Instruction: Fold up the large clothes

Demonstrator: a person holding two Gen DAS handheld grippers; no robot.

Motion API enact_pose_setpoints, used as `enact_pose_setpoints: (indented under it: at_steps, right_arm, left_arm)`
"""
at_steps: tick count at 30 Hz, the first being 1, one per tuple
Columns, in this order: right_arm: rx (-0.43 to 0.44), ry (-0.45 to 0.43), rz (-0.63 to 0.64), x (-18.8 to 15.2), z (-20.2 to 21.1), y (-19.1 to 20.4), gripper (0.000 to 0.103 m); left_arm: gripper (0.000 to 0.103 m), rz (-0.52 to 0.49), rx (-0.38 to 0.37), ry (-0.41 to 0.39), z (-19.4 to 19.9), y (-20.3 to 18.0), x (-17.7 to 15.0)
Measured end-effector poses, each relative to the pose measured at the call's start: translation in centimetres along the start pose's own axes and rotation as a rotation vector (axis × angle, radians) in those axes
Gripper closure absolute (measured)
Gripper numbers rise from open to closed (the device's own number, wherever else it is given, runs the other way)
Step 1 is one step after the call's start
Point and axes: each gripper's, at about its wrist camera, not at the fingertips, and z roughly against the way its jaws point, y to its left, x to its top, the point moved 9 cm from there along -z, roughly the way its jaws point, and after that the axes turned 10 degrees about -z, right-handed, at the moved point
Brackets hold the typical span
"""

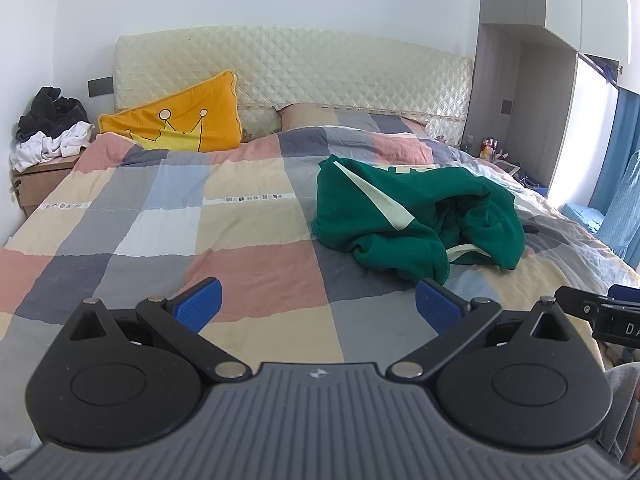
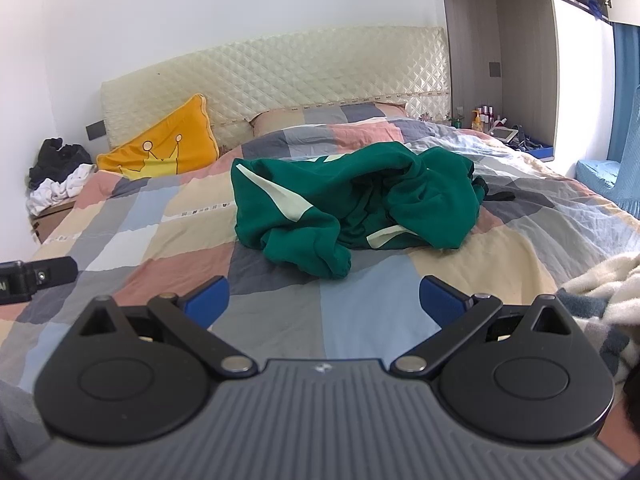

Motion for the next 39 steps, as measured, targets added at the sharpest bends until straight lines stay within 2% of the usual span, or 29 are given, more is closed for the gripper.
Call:
enact_pose_setpoints:
  at_steps: [11, 17, 23, 27, 30, 36, 39]
  right_arm:
    - [-0.011, -0.005, -0.024, 1.7, -1.0, -0.1, 0.0]
    - [-0.003, -0.019, -0.058, 4.2, -2.6, 0.0, 0.0]
    - [0.0, 0.006, -0.13, 5.7, -5.0, -0.7, 0.0]
    - [-0.011, 0.033, -0.18, 6.1, -6.9, -1.8, 0.0]
    - [0.028, 0.055, -0.223, 6.3, -8.6, -2.7, 0.0]
    - [0.042, 0.103, -0.302, 6.9, -13.1, -4.9, 0.001]
    - [0.06, 0.117, -0.338, 7.3, -15.5, -5.8, 0.007]
  left_arm:
    - [0.0, 0.015, -0.043, 0.01, -1.6, 0.0, 0.9]
    - [0.0, -0.003, -0.045, 0.001, -3.1, -0.1, 3.5]
    - [0.0, 0.003, -0.074, 0.019, -5.8, -0.3, 5.6]
    - [0.0, 0.001, -0.102, 0.034, -8.6, -1.3, 6.9]
    - [0.0, 0.022, -0.143, 0.054, -11.4, -2.3, 7.8]
    - [0.0, 0.045, -0.186, 0.08, -17.2, -4.0, 9.4]
    - [0.0, 0.07, -0.238, 0.084, -20.5, -5.0, 10.2]
